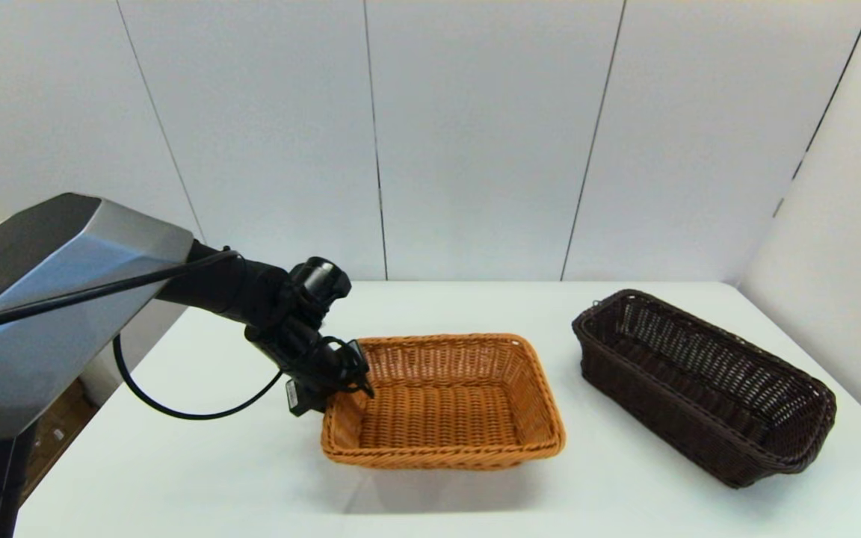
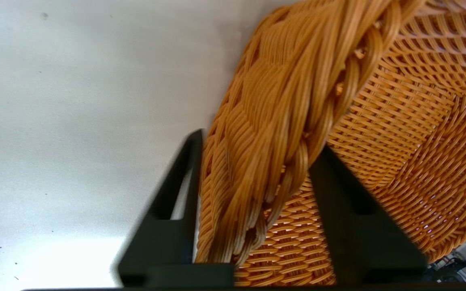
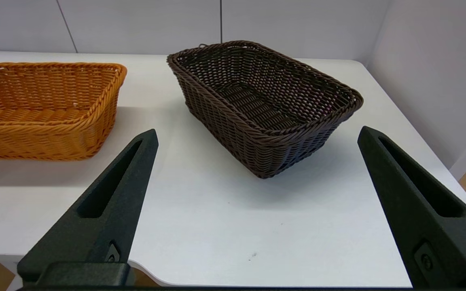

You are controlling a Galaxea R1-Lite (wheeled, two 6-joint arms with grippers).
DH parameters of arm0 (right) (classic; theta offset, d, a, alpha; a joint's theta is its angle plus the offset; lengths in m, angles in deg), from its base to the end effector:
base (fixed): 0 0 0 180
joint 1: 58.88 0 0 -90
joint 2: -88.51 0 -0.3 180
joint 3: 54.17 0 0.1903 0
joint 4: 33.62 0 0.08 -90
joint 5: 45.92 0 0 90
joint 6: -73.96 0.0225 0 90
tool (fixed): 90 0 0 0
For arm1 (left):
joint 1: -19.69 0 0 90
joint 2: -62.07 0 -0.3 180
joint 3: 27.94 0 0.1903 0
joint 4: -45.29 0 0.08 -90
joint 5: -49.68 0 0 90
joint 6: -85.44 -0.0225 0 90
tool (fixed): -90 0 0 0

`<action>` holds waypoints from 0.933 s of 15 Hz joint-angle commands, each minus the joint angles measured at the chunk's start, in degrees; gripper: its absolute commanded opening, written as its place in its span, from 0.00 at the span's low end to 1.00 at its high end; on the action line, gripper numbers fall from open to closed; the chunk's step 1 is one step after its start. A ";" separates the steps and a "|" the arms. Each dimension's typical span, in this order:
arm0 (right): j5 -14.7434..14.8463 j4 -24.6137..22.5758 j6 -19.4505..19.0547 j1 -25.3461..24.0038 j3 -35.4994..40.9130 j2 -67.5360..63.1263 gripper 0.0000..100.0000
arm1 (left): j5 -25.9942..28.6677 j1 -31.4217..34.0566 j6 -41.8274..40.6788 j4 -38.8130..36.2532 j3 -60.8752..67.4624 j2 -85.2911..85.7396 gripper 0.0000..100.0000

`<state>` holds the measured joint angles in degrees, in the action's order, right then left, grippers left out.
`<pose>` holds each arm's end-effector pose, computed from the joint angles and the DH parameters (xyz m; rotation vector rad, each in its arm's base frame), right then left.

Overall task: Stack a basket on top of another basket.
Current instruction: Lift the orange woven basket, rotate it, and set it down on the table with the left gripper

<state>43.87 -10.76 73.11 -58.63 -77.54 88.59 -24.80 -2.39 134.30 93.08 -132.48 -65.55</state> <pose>-0.0229 0.0002 0.0764 -0.0149 -0.0103 -0.0008 0.3605 -0.1528 0.0670 -0.6394 1.4071 0.0007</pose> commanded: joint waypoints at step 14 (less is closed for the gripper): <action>0.04 -0.02 0.06 0.02 0.00 -0.07 1.00 | -4.80 3.00 -1.75 6.78 0.13 12.14 1.00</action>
<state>43.90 -10.74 73.19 -58.63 -77.54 88.59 -29.11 -0.45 132.56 98.35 -132.37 -57.36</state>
